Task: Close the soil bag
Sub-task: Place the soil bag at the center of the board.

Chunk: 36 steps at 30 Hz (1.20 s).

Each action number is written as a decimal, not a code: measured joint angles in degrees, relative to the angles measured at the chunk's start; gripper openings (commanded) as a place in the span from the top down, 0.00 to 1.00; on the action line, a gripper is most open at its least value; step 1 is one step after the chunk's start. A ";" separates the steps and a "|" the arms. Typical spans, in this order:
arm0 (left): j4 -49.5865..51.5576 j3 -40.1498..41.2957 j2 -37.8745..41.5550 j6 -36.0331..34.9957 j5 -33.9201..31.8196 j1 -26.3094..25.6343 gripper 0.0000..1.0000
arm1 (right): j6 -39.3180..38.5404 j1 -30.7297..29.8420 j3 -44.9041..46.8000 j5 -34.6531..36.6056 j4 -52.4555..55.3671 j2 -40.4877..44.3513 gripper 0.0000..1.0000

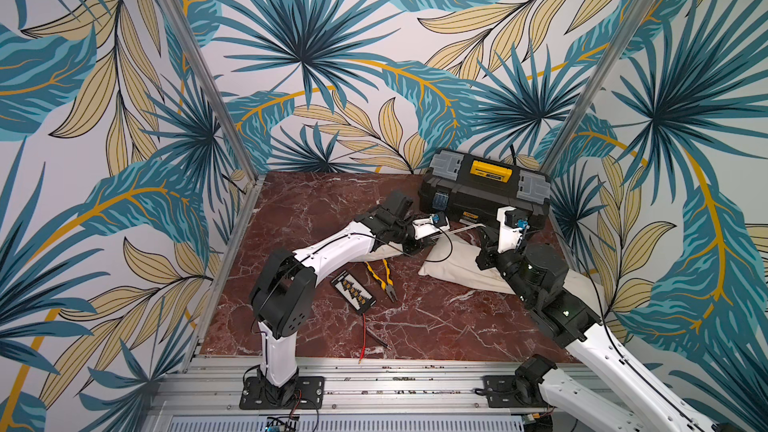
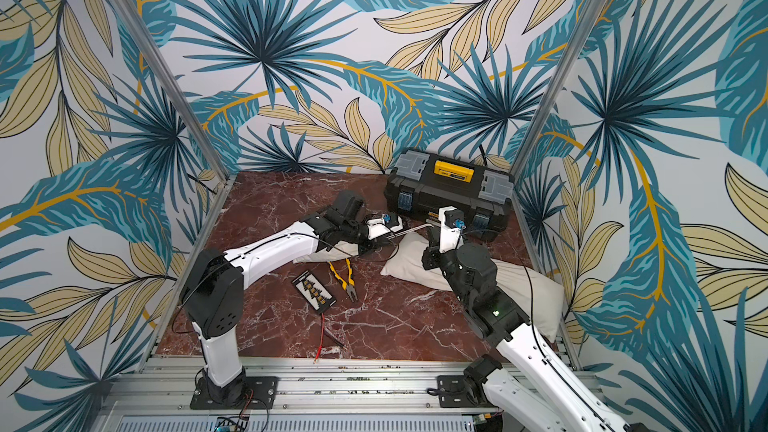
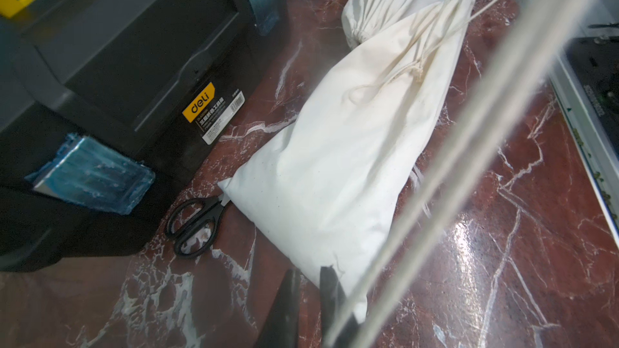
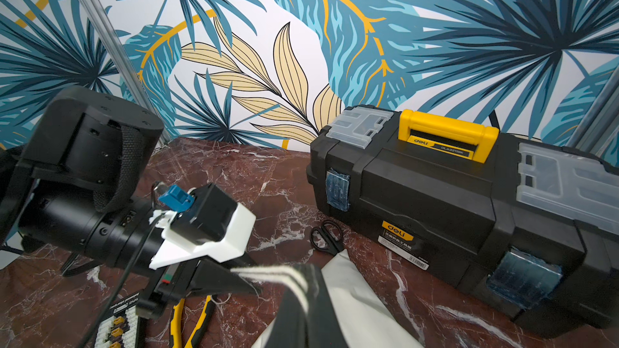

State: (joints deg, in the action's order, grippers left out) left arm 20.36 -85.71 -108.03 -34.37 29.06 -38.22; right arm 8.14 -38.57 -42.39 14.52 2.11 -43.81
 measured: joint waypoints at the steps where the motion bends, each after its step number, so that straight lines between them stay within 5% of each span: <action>1: 0.04 0.00 0.00 -0.11 -0.83 -0.09 0.95 | 0.00 0.00 0.07 0.04 0.39 0.20 1.00; 10: 0.04 -1.75 -1.14 -1.20 -12.87 -2.60 1.00 | -1.99 -0.39 0.13 0.83 11.96 6.60 1.00; 28: -1.99 -6.10 -7.23 1.62 -19.78 -4.61 0.80 | -4.76 -1.25 0.15 6.75 24.00 14.19 1.00; 32: 1.88 -5.16 -9.25 3.39 -29.07 0.74 0.83 | -4.76 -1.25 0.04 9.38 22.23 15.80 1.00; 36: 3.67 -4.66 -10.32 5.46 -30.53 5.05 0.86 | -4.98 -1.64 0.17 8.00 23.47 15.28 1.00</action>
State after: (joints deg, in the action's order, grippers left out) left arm 24.03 -90.37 -118.34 -28.91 -1.48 -33.17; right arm 3.16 -40.21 -42.22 22.52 25.58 -28.53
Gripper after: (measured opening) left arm 0.169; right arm 0.065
